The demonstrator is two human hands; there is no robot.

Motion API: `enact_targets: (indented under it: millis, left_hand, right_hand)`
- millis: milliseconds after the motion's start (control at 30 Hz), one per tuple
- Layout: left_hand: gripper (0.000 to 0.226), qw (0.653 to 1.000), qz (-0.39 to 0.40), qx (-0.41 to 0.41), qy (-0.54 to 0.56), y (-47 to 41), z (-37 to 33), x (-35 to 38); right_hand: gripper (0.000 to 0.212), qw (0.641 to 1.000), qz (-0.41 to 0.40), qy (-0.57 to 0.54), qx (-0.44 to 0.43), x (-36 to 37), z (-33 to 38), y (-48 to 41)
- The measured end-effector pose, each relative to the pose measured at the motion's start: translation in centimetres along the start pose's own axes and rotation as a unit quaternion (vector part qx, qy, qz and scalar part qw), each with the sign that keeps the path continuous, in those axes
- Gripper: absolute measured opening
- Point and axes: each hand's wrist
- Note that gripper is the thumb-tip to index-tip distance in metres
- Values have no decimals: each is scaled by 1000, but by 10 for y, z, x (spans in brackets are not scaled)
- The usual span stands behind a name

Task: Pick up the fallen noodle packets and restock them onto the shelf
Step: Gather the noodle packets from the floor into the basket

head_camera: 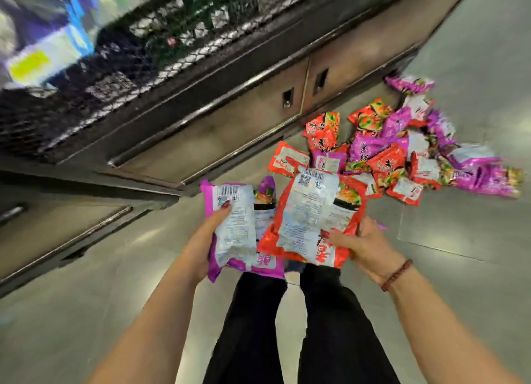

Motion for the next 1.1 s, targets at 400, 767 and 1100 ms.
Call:
enact_targets:
  millis: [400,767,1100]
  left_hand:
    - [54,952,-80,171,243,189,41,11]
    - [110,867,-163,297,367,264,130,-52]
    - [80,759,-278,356,468,326,165,-186]
  right_hand:
    - [66,955,250,154,32,64,91,88]
    - [38,922,315,206,89,194,64,116]
    - [39,848,415,309,118,376,-16,147]
Point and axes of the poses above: each hand's wrist, its own y-axis away from the middle knuckle, its own x-axis out of the palm, z = x × y, and after that the axes turned 3 degrees about -x, right-handed
